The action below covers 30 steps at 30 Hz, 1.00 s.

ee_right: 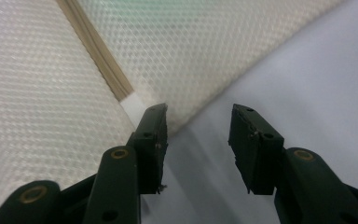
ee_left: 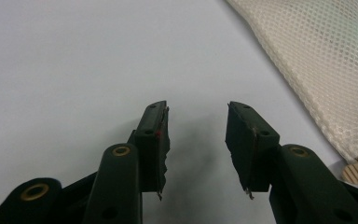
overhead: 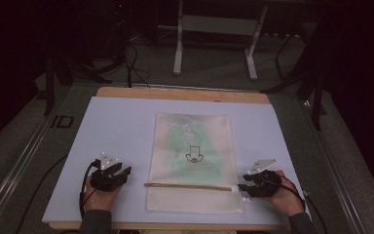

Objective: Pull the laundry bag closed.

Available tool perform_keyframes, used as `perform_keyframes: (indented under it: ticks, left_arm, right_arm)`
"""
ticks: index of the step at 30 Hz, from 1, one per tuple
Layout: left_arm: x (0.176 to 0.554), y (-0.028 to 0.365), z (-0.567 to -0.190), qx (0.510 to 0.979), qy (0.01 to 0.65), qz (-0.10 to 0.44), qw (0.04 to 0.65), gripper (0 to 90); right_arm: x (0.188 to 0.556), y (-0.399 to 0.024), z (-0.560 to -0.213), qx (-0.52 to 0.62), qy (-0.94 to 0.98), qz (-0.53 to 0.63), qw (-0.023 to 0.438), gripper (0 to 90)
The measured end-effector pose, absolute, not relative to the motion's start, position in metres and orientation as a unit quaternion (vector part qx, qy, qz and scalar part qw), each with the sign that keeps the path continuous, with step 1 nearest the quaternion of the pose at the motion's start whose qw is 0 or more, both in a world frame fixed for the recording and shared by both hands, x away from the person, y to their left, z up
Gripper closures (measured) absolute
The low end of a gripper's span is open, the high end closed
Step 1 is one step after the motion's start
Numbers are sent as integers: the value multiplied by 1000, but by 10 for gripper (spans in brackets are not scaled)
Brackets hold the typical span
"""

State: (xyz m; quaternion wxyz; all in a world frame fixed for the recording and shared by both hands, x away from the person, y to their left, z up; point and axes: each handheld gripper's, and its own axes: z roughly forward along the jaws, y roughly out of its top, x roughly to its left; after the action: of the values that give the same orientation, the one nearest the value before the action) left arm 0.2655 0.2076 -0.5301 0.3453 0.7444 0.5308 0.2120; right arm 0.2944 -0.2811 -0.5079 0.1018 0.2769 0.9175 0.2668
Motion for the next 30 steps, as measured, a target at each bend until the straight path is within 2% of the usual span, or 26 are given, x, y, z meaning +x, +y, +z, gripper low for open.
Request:
perform_keyframes:
  ticks: [9, 30]
  left_arm:
    - [264, 208, -531, 736, 539, 200, 358, 575]
    - [262, 204, -531, 741, 535, 210, 347, 562]
  right_arm:
    - [297, -269, -501, 249, 926, 265, 100, 570]
    - [301, -229, -492, 200, 936, 274, 93, 564]
